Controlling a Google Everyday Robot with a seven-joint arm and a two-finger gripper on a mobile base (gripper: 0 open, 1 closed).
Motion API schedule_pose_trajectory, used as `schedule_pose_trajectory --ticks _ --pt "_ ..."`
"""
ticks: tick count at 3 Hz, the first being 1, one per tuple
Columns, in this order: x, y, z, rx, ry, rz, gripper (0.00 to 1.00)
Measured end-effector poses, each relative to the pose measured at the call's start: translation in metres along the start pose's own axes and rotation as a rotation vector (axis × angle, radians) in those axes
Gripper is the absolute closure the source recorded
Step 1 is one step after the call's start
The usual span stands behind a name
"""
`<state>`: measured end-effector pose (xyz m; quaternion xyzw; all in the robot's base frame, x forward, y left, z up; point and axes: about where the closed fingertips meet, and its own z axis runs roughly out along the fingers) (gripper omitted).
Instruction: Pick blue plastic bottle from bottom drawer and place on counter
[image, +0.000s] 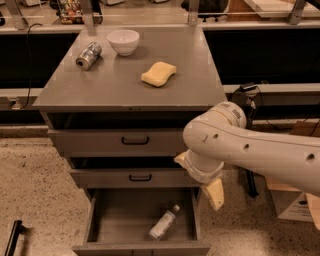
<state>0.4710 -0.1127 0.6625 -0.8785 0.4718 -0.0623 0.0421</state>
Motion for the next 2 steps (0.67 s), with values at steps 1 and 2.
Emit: schedule_pose_trajectory --ticks 1,2 --pt "-0.008 -0.002 0.019 -0.053 -0.004 -0.053 0.0" --pt "-0.019 0.017 0.067 -0.07 -0.089 -0.125 0.0"
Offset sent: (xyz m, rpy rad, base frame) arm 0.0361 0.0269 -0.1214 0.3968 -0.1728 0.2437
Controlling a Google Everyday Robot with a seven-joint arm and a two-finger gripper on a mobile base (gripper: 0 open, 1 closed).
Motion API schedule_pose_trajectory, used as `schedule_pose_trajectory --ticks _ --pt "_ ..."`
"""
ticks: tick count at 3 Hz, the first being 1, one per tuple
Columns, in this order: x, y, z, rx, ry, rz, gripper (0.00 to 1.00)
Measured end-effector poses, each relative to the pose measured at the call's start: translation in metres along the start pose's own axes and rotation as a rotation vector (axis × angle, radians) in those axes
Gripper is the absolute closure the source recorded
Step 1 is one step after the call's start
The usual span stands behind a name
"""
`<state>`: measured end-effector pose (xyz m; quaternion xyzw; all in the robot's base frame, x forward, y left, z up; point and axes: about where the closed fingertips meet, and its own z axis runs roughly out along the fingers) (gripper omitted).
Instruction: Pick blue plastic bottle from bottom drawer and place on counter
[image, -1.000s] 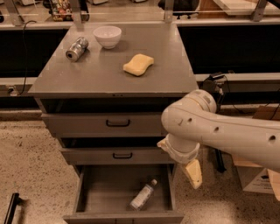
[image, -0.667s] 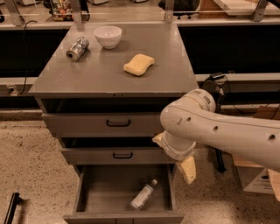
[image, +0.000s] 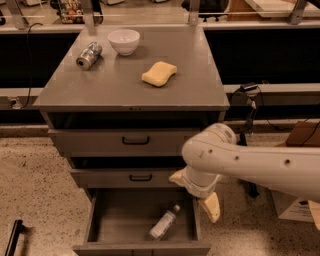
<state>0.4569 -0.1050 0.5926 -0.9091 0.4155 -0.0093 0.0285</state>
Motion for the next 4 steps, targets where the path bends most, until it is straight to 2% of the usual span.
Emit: schedule_pose_trajectory --ticks 1,2,3,4 --pt "-0.001 0.02 0.065 0.098 -0.093 -0.023 0.0" --pt "0.0 0.011 0.082 0.172 -0.12 0.009 0.0" --pt "-0.001 0.012 0.08 0.169 -0.119 0.002 0.0" --pt "-0.012 -0.004 0.098 0.174 -0.168 -0.078 0.0"
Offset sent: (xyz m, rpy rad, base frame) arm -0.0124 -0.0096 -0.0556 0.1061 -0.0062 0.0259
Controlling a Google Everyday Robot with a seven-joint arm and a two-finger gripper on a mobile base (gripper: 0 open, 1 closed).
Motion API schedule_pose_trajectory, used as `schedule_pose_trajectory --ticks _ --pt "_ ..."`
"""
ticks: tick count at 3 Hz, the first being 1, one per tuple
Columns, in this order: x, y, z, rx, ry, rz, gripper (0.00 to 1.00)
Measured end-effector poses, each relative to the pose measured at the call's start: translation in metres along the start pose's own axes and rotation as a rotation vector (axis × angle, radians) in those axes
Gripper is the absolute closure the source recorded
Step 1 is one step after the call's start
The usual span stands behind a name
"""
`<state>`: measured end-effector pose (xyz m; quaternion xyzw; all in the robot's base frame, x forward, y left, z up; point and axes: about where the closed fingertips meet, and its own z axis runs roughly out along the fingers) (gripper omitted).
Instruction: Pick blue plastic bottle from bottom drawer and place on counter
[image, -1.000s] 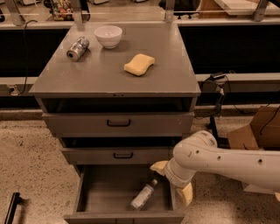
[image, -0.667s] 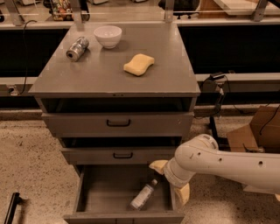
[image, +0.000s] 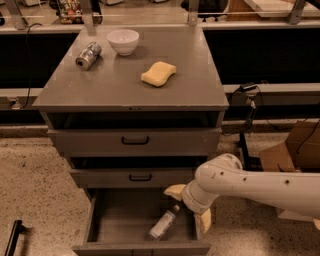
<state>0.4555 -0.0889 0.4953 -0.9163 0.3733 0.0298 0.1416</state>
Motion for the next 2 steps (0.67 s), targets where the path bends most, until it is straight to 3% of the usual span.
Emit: schedule_pose_trajectory --ticks 1,2 --pt "-0.003 -0.02 0.04 -0.001 -0.038 -0.08 0.0" --pt "0.002 -0.04 0.085 -0.017 -0.047 -0.115 0.0"
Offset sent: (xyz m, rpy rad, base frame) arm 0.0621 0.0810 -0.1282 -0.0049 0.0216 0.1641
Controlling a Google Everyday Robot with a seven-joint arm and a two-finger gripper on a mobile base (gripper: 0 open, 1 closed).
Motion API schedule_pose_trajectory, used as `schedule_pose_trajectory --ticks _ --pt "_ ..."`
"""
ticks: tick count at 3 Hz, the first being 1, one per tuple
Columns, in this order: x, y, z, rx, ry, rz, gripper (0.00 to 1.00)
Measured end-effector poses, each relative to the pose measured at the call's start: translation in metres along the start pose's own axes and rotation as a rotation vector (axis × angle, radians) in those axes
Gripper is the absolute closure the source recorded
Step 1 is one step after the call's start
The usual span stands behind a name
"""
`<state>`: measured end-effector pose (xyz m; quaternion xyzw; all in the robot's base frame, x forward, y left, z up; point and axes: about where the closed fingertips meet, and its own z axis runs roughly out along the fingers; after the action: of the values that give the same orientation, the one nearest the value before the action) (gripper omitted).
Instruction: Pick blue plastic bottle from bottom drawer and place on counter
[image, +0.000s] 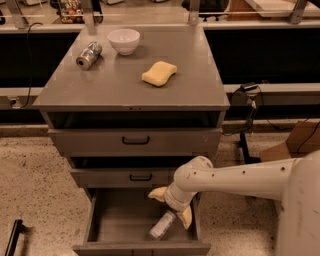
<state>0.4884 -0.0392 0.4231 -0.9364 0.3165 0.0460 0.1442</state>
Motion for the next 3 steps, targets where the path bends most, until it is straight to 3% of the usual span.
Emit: schedule_pose_trajectory --ticks 1,3 --pt "0.012 -0.01 0.055 -0.053 -0.009 0.009 0.0" --pt "0.012 -0.009 0.072 -0.078 -0.016 0.015 0.0"
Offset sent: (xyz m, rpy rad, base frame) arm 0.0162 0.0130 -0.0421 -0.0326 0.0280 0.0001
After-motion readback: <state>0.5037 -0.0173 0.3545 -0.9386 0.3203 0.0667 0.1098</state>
